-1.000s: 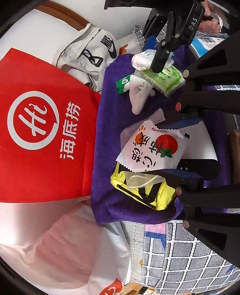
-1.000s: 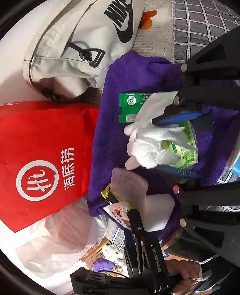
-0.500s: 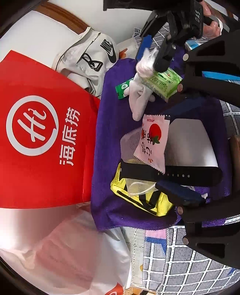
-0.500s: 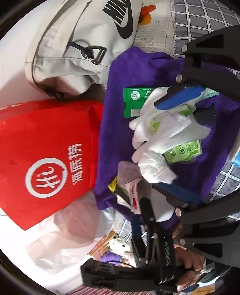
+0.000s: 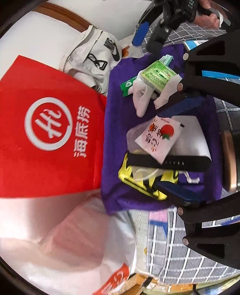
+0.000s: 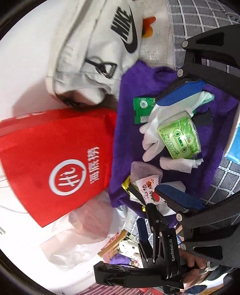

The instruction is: Organize soft objects

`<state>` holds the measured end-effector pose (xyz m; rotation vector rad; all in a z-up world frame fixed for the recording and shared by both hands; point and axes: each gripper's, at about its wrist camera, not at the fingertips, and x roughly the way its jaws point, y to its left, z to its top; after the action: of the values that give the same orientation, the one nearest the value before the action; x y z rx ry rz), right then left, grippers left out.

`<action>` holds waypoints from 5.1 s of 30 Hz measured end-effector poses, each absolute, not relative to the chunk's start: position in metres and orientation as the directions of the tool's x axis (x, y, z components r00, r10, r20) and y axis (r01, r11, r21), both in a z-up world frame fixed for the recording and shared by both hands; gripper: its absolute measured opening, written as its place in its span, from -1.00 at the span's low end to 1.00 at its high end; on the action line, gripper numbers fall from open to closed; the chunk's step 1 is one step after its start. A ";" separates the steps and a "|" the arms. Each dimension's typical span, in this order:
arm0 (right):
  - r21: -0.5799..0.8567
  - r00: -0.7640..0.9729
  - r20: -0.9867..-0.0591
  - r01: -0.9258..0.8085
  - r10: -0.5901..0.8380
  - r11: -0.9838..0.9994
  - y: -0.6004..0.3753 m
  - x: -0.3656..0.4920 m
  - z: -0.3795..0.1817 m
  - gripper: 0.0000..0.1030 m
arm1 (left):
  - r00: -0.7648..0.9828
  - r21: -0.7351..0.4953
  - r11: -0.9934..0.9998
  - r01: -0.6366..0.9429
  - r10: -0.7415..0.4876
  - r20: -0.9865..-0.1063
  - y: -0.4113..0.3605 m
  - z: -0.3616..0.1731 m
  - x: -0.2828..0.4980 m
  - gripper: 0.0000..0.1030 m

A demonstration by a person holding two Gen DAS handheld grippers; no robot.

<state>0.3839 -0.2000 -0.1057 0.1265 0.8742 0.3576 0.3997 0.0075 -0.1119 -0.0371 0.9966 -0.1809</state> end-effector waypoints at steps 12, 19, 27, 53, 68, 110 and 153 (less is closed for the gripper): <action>0.261 0.625 -0.714 -0.183 0.317 0.948 -0.216 0.324 -0.061 0.71 | 0.583 -0.080 0.989 0.124 -0.137 -0.801 0.010 -0.076 0.341 0.42; 0.249 0.635 -0.712 -0.168 0.298 0.954 -0.212 0.266 -0.048 0.71 | 0.592 -0.113 0.987 0.115 -0.159 -0.790 0.013 -0.057 0.279 0.42; 0.186 0.696 -0.676 -0.157 0.242 0.970 -0.206 0.175 -0.037 0.99 | 0.650 -0.077 0.990 0.115 -0.134 -0.748 0.007 -0.027 0.200 0.65; 0.132 0.771 -0.611 -0.122 0.177 0.984 -0.217 0.020 -0.013 1.00 | 0.771 0.006 0.999 0.044 -0.030 -0.636 -0.017 0.002 0.045 0.93; 0.127 0.773 -0.608 -0.131 0.182 0.983 -0.215 0.010 -0.012 1.00 | 0.771 -0.003 0.999 0.046 -0.037 -0.636 -0.018 0.001 0.036 0.93; 0.133 0.774 -0.604 -0.135 0.188 0.982 -0.212 0.003 -0.010 1.00 | 0.764 -0.014 0.998 0.055 -0.051 -0.644 -0.019 -0.004 0.033 0.93; 0.132 0.779 -0.598 -0.136 0.188 0.982 -0.210 0.001 -0.006 1.00 | 0.764 -0.016 0.999 0.051 -0.049 -0.643 -0.020 -0.003 0.032 0.93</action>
<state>0.0012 -0.2099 -0.0061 0.0826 0.6543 0.1758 0.0318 -0.0199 -0.0032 0.0026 0.6985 -0.0545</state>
